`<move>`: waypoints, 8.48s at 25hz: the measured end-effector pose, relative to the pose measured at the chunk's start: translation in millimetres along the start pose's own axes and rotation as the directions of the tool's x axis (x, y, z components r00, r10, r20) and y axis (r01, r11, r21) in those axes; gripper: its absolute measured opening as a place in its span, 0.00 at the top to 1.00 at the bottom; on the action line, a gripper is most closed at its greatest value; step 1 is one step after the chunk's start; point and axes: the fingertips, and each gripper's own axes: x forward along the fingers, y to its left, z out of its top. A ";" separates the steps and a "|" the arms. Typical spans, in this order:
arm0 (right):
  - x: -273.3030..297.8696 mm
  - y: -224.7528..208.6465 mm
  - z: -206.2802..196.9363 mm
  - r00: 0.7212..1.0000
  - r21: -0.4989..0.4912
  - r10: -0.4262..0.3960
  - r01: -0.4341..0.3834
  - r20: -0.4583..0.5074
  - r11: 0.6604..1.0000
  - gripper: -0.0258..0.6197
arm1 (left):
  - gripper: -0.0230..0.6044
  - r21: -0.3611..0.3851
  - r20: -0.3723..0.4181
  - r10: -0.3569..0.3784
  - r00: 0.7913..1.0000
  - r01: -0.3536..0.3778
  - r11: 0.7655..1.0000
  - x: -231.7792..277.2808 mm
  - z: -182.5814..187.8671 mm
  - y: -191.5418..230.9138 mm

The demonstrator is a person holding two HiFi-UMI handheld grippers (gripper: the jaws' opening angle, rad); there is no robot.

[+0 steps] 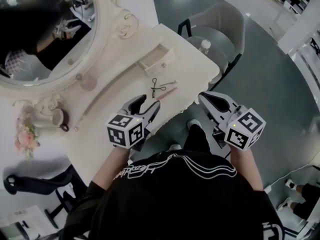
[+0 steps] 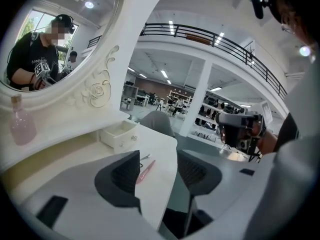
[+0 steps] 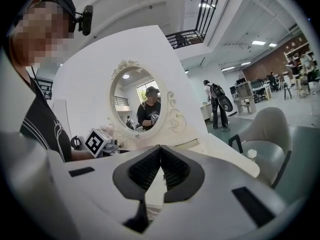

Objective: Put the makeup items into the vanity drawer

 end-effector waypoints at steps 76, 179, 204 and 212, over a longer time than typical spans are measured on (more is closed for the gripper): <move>108.8 -166.0 44.2 0.888 0.018 0.404 -0.411 -0.220 0.912 0.92 | 0.89 -0.102 -0.082 0.414 0.906 -0.421 0.901 84.7 35.4 75.4; 123.0 -216.7 -19.3 0.881 0.063 0.312 -0.310 -0.355 0.949 0.92 | 0.87 0.284 -0.437 0.047 0.898 0.088 0.955 155.0 -70.4 37.7; 125.0 -227.5 24.7 0.912 0.048 0.316 -0.315 -0.261 0.948 0.92 | 0.87 0.355 -0.271 0.130 0.954 -0.027 0.934 151.3 69.2 84.8; 131.6 -230.3 31.9 0.913 0.038 0.317 -0.318 -0.256 0.947 0.92 | 0.87 0.397 -0.280 0.187 0.942 -0.064 0.916 176.8 89.5 111.1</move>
